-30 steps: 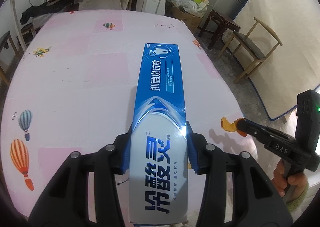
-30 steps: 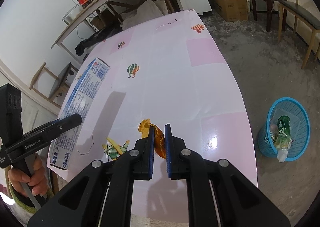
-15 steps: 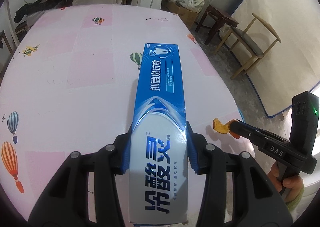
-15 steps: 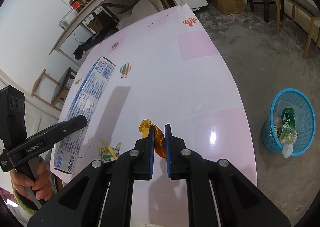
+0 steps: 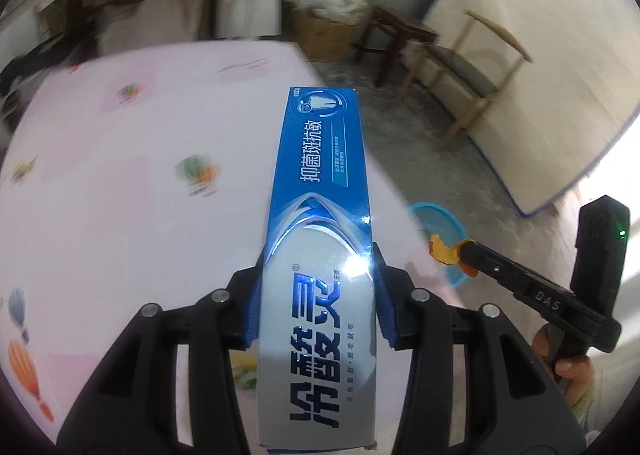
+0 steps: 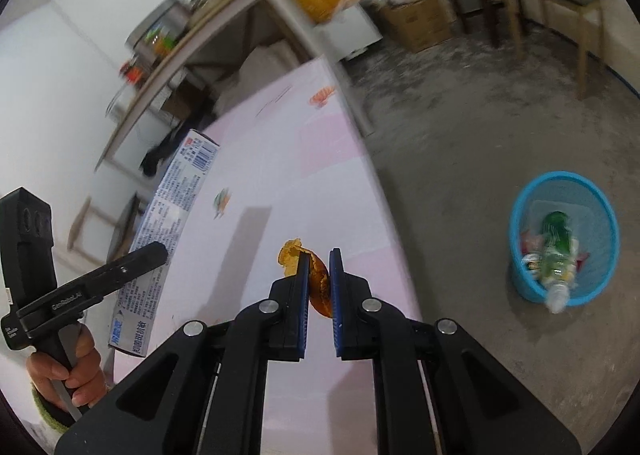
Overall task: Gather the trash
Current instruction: 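Carry both items over the wastebasket and open both tools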
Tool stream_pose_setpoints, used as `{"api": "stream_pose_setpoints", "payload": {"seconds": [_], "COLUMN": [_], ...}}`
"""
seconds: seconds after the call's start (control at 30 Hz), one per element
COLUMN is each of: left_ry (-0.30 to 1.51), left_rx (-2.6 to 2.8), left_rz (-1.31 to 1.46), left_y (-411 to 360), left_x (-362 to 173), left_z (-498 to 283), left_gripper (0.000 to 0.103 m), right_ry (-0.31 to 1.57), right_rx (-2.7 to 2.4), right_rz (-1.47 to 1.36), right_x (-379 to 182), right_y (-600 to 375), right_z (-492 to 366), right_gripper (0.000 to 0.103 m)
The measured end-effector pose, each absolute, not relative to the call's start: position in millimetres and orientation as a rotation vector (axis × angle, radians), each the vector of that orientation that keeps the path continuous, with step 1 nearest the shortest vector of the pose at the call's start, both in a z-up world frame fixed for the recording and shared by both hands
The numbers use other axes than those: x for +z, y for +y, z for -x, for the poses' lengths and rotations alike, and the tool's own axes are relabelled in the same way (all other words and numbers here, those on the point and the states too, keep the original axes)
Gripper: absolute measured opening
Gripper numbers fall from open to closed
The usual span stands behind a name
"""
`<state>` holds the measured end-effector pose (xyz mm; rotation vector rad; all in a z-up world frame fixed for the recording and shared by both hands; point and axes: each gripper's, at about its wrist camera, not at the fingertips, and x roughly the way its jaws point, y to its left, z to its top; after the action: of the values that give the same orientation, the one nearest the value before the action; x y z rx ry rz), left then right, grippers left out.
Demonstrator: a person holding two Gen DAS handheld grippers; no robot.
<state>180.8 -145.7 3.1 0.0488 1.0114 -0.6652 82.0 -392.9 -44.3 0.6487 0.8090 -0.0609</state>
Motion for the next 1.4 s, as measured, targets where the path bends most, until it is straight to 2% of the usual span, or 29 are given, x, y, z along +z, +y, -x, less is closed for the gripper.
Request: {"api": "stream_pose_setpoints", "payload": {"seconds": [0.2,0.37,0.53,0.67,0.77,0.8,0.83,0.97,1.07,1.27,1.4], "left_ry": [1.008,1.088,1.260,1.417,1.455,1.460,1.462,1.443,1.442,1.335,1.222], "left_rx": [-0.853,-0.981,-1.007,-0.942,-0.893,-0.875,-0.860,-0.808,-0.842,-0.953,-1.017], "left_rz": [-0.149,-0.269,-0.357,-0.353,-0.373,-0.388,-0.400,-0.395,-0.374,-0.410,-0.438], "left_y": [-250,-348,-430,-476,-510,-518,-523,-533,-524,-497,-463], "left_x": [13,-7,-62,-115,-147,-157,-166,-183,-175,-124,-82], "left_z": [-171,-154,-150,-166,-179,-183,-185,-197,-197,-192,-185], "left_gripper": [0.043,0.043,0.043,0.044,0.045,0.057,0.068,0.068,0.068,0.069,0.074], "right_ry": [0.689,0.671,0.733,0.759,0.770,0.774,0.779,0.803,0.818,0.836,0.852], "right_rx": [-0.340,-0.536,-0.592,-0.592,-0.582,-0.579,-0.578,-0.576,-0.582,-0.616,-0.666], "right_rz": [-0.746,-0.914,-1.060,-1.122,-1.139,-1.142,-1.144,-1.150,-1.153,-1.119,-1.068], "right_x": [-45,-92,-156,-188,-200,-204,-207,-221,-227,-235,-242], "right_y": [-474,-538,-568,-575,-581,-581,-582,-586,-588,-610,-638], "right_z": [-12,55,81,80,75,73,70,61,58,42,16], "right_gripper": [0.010,0.010,0.010,0.010,0.010,0.010,0.010,0.010,0.010,0.010,0.011]}}
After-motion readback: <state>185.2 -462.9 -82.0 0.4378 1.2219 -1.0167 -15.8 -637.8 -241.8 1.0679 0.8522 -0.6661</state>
